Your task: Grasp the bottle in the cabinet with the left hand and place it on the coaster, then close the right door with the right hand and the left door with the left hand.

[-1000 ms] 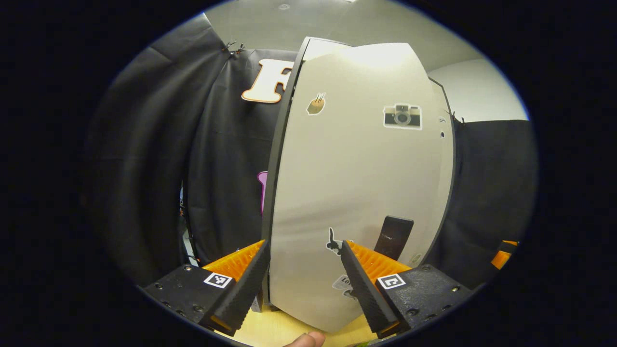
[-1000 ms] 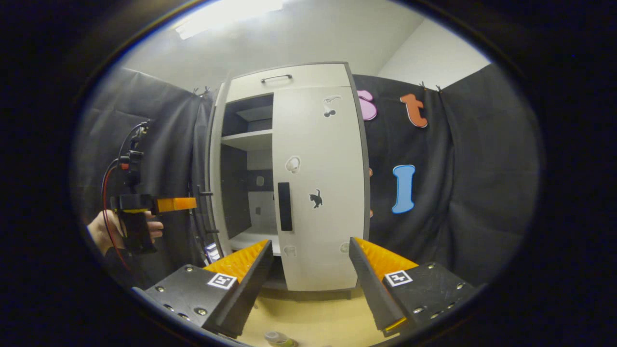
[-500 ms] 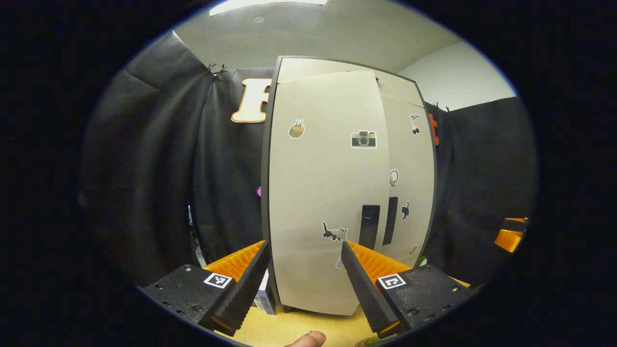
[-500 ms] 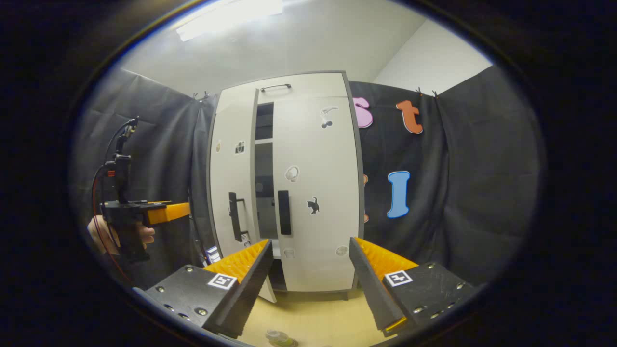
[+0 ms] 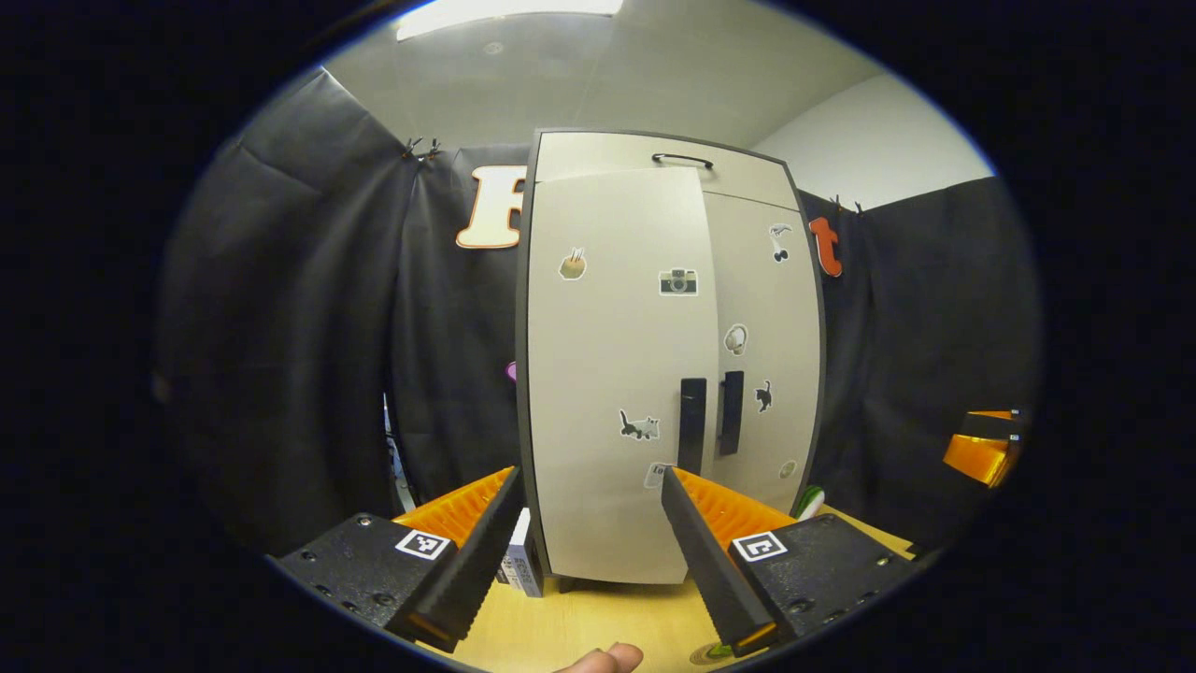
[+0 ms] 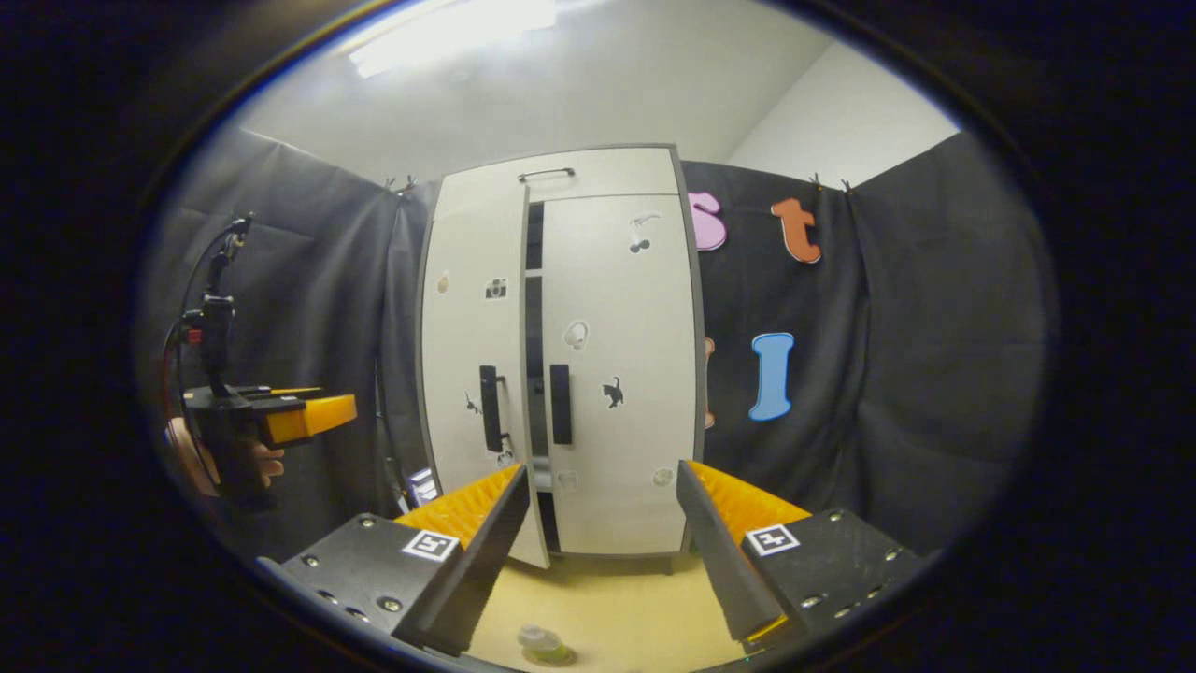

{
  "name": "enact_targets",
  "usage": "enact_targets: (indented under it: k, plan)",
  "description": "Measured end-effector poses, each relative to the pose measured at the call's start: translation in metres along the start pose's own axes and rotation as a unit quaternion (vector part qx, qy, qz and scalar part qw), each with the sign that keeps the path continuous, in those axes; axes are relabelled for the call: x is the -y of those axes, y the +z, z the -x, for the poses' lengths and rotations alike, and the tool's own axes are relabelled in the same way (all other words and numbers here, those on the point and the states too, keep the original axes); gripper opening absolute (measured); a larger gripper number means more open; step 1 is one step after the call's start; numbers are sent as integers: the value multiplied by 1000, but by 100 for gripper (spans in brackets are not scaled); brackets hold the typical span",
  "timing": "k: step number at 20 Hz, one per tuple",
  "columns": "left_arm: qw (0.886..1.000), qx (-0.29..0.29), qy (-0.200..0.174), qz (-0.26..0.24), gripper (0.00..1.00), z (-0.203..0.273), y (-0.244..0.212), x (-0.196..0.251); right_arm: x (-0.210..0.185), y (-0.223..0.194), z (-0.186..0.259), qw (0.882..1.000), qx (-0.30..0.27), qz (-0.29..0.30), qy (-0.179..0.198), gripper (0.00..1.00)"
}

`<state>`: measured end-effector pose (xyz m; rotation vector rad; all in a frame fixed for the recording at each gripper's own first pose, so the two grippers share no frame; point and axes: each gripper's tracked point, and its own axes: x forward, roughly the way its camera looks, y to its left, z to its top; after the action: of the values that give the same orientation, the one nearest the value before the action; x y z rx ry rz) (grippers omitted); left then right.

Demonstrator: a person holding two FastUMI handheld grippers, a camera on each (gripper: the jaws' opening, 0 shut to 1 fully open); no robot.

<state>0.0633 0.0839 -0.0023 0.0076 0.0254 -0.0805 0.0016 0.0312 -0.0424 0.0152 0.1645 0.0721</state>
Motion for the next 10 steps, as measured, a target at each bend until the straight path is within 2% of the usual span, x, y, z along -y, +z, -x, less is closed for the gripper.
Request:
enact_targets:
  k: [1,3,7,10]
  plan:
    - [1000,-3,2,3,94,7,-2,1,0,0,6,1000,6,12,5,93]
    - [1000,-6,3,5,94,23,-5,4,2,-5,13,1000,6,24,12,96]
    - [1000,-5,10,-15,94,46,-9,5,-7,-7,21,999,8,12,34,96]
    - [1000,-11,16,-11,94,57,-14,5,-12,-10,28,999,6,3,42,96]
